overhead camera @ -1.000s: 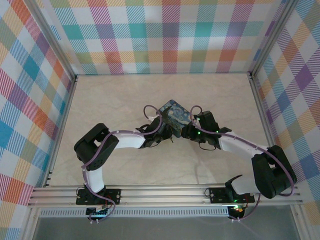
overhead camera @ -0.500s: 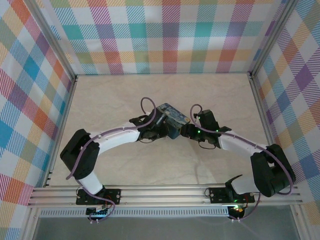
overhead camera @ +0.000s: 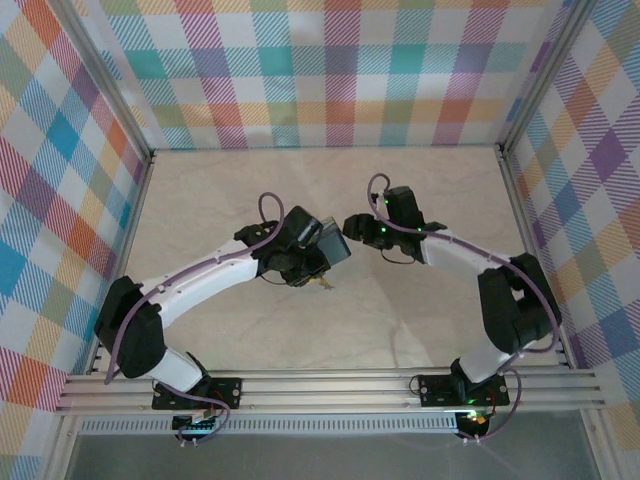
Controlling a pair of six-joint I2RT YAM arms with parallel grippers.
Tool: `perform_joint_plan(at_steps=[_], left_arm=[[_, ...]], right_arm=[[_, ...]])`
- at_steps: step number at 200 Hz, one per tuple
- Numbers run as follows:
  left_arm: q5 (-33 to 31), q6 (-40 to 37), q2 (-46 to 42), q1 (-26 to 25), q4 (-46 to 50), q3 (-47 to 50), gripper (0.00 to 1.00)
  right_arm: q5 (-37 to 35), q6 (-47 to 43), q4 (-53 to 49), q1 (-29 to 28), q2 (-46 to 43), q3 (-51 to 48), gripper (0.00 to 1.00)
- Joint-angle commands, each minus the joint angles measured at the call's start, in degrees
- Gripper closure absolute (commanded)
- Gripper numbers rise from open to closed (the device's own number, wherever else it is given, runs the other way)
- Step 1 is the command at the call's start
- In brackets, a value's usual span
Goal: Unlock a padlock with a key
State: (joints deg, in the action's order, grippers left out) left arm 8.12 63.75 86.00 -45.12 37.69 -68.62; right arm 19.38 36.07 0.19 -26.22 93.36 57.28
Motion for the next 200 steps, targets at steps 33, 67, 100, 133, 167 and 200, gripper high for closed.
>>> perform_joint_plan(at_steps=[33,67,100,133,167,200], left_arm=[[-5.61,12.25,-6.27,0.00,9.82,-5.19,0.91],[-8.09,15.81,-8.13,1.02,10.74,-5.78,0.93],[-7.27,17.19,-7.39,1.79,9.02,-6.35,0.93],[-7.09,18.03,-6.30,2.11,8.21,-7.27,0.93],[-7.42,18.26,-5.49,2.06,8.26,-8.58,0.93],[-7.71,18.43,-5.44,2.06,8.10,-8.99,0.93]], right_arm=[[10.60,-5.75,-2.53,3.37,-2.57,2.86,0.49],[14.94,-5.53,-2.58,3.93,-12.63,-2.27,0.58],[18.08,0.53,3.59,1.60,-23.04,-13.37,0.67],[12.95,4.47,10.39,-7.87,-28.38,-19.78,0.68],[9.71,5.47,15.50,-13.57,-25.43,-20.05,0.71],[6.72,5.14,18.05,-16.29,-23.77,-19.13,0.76]])
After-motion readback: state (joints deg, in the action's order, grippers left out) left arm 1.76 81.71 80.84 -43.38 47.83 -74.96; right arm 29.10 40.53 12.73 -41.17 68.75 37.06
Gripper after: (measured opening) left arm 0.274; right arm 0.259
